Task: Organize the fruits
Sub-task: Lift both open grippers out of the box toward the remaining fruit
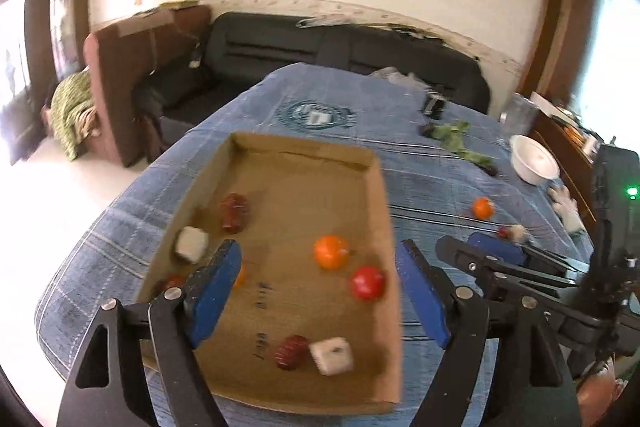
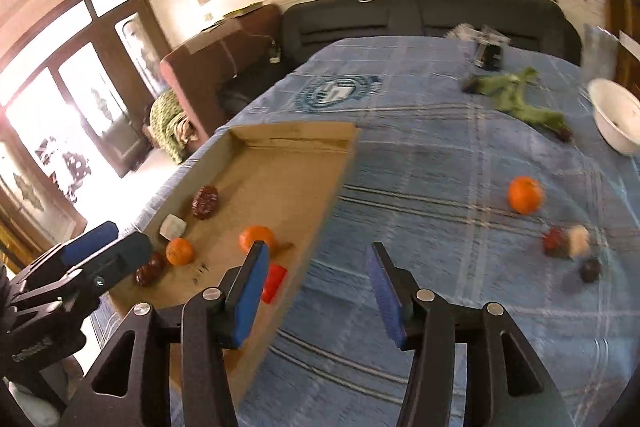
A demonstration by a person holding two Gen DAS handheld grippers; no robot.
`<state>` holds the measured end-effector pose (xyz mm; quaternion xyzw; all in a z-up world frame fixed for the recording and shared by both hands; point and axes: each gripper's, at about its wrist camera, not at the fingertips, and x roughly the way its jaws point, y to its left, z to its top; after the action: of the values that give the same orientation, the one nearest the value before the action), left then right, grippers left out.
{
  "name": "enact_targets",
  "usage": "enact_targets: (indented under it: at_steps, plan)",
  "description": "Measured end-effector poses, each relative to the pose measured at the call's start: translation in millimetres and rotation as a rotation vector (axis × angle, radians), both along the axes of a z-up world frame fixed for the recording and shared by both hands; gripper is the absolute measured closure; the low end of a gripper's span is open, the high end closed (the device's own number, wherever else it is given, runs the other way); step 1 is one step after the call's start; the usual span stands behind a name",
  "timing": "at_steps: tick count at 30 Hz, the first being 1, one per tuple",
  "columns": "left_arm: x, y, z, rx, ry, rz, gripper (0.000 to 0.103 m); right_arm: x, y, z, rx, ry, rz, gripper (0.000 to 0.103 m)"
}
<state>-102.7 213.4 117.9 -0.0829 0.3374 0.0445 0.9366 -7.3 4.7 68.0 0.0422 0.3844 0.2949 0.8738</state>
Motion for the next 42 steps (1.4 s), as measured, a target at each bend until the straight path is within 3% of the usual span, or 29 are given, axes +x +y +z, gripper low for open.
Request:
enact_targets:
  at_steps: [14,28,39,42]
  plan:
    - [-3,-57,11,-0.016,-0.013,-0.087,0.024,-5,-114,-5,0.045,-0.008,-0.192,0.041]
    - [26,-70,-31,-0.048,0.093,-0.134,0.024,28,-190,-16,0.049,0.017,-0.395,0.041]
    - [39,-78,-41,-0.041,0.120,-0.150,0.024,65,-198,-52,0.022,0.105,-0.420,0.041]
    - [46,-76,-42,-0.059,0.127,-0.144,0.024,65,-191,-58,-0.038,0.094,-0.392,0.041]
